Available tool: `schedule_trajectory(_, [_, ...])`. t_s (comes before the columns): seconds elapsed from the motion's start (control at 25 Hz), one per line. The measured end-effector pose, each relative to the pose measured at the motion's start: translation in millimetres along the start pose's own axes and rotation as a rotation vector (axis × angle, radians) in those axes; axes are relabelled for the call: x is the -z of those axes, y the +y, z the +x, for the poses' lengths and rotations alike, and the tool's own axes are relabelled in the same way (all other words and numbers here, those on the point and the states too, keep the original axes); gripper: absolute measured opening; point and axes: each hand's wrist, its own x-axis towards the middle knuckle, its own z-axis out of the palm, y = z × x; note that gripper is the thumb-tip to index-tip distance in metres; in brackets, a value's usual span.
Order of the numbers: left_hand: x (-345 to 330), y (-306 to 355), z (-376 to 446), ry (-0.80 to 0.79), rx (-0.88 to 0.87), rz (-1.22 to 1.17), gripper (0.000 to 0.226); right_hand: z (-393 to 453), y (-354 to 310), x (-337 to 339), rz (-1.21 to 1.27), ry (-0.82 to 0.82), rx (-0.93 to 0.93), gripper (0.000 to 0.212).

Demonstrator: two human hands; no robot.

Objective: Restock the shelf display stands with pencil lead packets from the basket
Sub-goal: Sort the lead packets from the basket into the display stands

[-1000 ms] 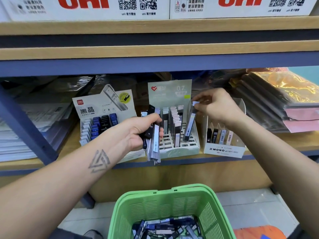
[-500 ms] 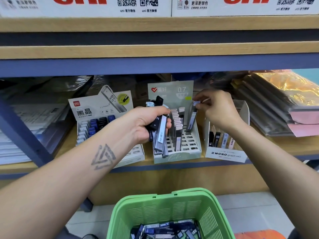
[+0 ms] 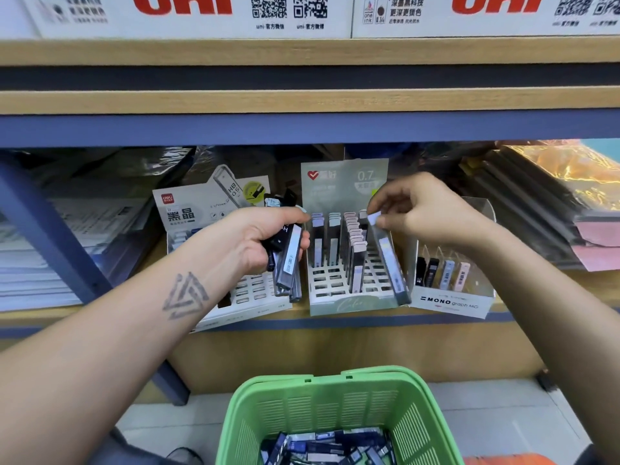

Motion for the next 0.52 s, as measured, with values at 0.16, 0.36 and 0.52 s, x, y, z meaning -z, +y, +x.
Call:
schedule_trajectory(0.16, [9,-5,-2,0.013,0.01,0.011,0.016,0,-16,-23,0.389,0.041,0.017,0.011])
schedule_trajectory(0.36, [21,-7,1,0.035,0.025,0.006,0.014,10,-23,-58,0.107,0.152,0.117,0.015])
schedule_trajectory(0.52, [27,-6,3,0.042,0.015,0.014,0.01,14,-25,-66,0.072,0.176,0.134,0.01])
